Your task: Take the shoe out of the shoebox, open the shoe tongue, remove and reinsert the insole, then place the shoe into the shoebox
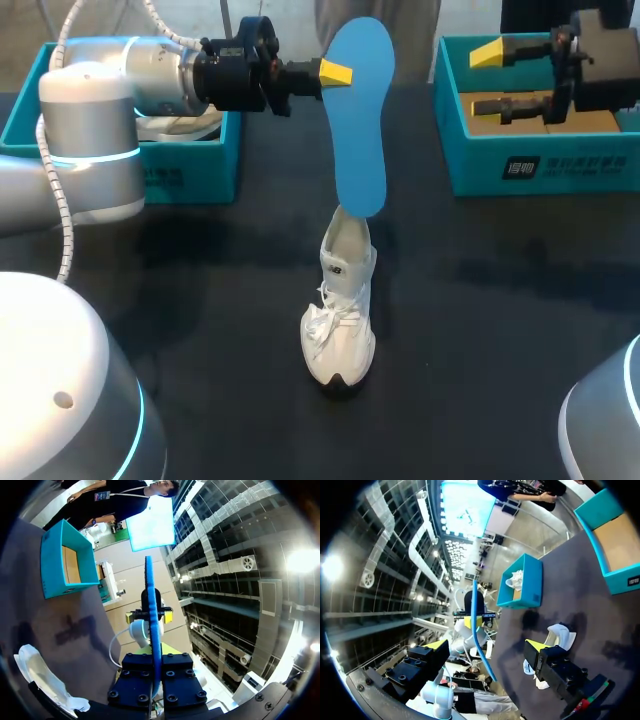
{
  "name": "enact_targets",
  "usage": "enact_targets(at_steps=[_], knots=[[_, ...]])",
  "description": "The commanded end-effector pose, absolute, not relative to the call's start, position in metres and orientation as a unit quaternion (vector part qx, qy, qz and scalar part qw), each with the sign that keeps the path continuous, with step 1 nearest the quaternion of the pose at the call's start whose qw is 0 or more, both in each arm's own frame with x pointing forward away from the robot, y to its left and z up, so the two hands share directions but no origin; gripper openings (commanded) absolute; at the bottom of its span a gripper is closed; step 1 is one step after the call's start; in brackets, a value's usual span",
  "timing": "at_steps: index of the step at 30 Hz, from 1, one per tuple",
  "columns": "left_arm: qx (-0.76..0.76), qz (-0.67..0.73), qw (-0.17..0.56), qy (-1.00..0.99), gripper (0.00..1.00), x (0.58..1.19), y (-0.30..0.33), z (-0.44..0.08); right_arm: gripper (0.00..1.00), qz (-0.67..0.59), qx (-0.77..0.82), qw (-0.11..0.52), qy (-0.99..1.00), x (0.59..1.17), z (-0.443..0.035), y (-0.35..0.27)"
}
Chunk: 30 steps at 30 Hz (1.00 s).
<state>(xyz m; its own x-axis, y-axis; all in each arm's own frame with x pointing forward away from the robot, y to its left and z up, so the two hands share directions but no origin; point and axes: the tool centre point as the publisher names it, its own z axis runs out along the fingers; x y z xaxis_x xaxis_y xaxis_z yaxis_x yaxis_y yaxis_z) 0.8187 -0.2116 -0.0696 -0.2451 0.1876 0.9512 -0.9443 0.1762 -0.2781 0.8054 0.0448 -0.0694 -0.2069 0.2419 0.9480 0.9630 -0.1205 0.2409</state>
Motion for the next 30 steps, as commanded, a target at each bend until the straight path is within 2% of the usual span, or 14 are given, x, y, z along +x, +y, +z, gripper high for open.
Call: enact_targets(at_steps=[1, 4, 13, 15, 22, 25, 30], knots=[[0.334, 0.548, 0.516, -0.568, 0.00, 0.818, -0.212, -0.070, 1.00, -0.530, -0.531, 0.340, -0.568, 0.804, -0.070, 0.045], [0.334, 0.548, 0.516, -0.568, 0.00, 0.818, -0.212, -0.070, 1.00, -0.530, -0.531, 0.340, -0.568, 0.804, -0.070, 0.045], [0.238, 0.578, 0.392, -0.675, 0.00, 0.825, -0.201, -0.063, 1.00, -0.530, -0.531, 0.340, -0.568, 0.804, -0.070, 0.045], [0.224, 0.580, 0.353, -0.699, 0.00, 0.827, -0.200, -0.062, 1.00, -0.530, -0.531, 0.340, -0.568, 0.804, -0.070, 0.045], [0.096, 0.631, 0.147, -0.756, 0.00, 0.835, -0.193, -0.060, 1.00, -0.530, -0.531, 0.340, -0.568, 0.804, -0.070, 0.045], [0.066, 0.644, 0.086, -0.757, 0.00, 0.840, -0.189, -0.060, 1.00, -0.530, -0.531, 0.340, -0.568, 0.804, -0.070, 0.045], [0.070, 0.661, 0.075, -0.744, 0.00, 0.846, -0.188, -0.059, 1.00, -0.530, -0.531, 0.340, -0.568, 0.804, -0.070, 0.045]])
